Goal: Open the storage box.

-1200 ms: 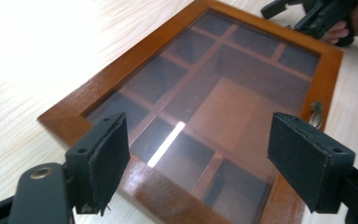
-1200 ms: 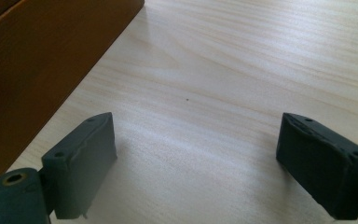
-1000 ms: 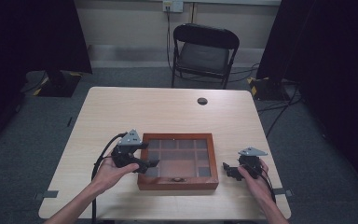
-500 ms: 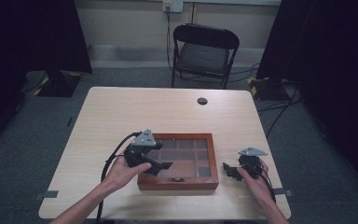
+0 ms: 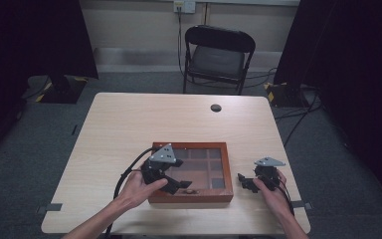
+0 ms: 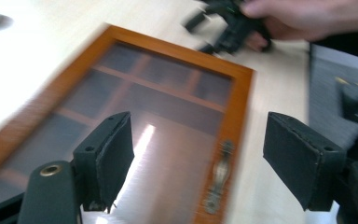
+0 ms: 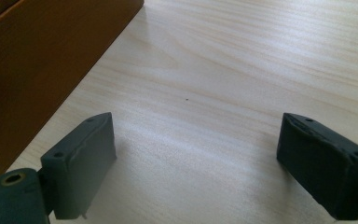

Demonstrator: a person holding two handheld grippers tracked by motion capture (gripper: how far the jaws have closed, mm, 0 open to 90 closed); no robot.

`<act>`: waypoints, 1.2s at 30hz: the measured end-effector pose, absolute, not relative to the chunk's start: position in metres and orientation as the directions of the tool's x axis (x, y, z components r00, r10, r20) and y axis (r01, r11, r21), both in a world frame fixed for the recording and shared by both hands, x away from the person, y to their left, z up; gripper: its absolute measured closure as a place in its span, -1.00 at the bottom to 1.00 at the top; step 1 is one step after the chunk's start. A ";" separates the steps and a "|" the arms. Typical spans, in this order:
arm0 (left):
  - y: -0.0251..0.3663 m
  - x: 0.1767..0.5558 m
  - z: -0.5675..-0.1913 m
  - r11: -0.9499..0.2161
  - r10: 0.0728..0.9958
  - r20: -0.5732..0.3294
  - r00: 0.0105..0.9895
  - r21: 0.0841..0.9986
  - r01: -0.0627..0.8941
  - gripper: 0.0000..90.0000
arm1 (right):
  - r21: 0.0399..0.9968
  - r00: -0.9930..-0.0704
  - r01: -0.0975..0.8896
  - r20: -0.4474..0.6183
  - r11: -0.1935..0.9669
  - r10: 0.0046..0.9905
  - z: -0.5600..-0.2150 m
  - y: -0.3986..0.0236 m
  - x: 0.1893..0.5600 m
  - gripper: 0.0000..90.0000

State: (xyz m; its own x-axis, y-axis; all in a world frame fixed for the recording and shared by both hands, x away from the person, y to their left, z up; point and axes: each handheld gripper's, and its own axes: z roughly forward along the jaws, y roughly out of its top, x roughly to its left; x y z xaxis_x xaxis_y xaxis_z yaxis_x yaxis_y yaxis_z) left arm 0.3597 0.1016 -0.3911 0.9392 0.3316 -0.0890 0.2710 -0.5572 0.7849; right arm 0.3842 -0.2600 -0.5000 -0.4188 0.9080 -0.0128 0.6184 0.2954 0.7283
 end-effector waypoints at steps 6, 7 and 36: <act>0.092 0.355 -0.399 -0.592 0.265 -0.096 0.959 0.769 0.241 -0.40 | 0.729 -0.421 0.616 -0.013 0.296 0.907 -0.500 -0.260 0.384 -0.76; 0.092 0.355 -0.399 -0.592 0.265 -0.096 0.959 0.769 0.241 -0.40 | 0.728 -0.419 0.618 -0.013 0.295 0.908 -0.500 -0.260 0.384 -0.76; 0.087 0.356 -0.425 -0.631 0.279 -0.125 0.952 0.723 0.281 0.31 | 0.729 -0.420 0.618 -0.011 0.295 0.908 -0.500 -0.260 0.384 -0.76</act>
State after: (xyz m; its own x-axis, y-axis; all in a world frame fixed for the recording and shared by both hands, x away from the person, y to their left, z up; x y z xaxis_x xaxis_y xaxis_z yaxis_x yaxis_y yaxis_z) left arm 0.3556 0.0867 -0.4254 0.9519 0.2794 -0.1254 0.2806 -0.6313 0.7230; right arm 0.3843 -0.2600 -0.5001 -0.4196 0.9076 -0.0111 0.6181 0.2947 0.7287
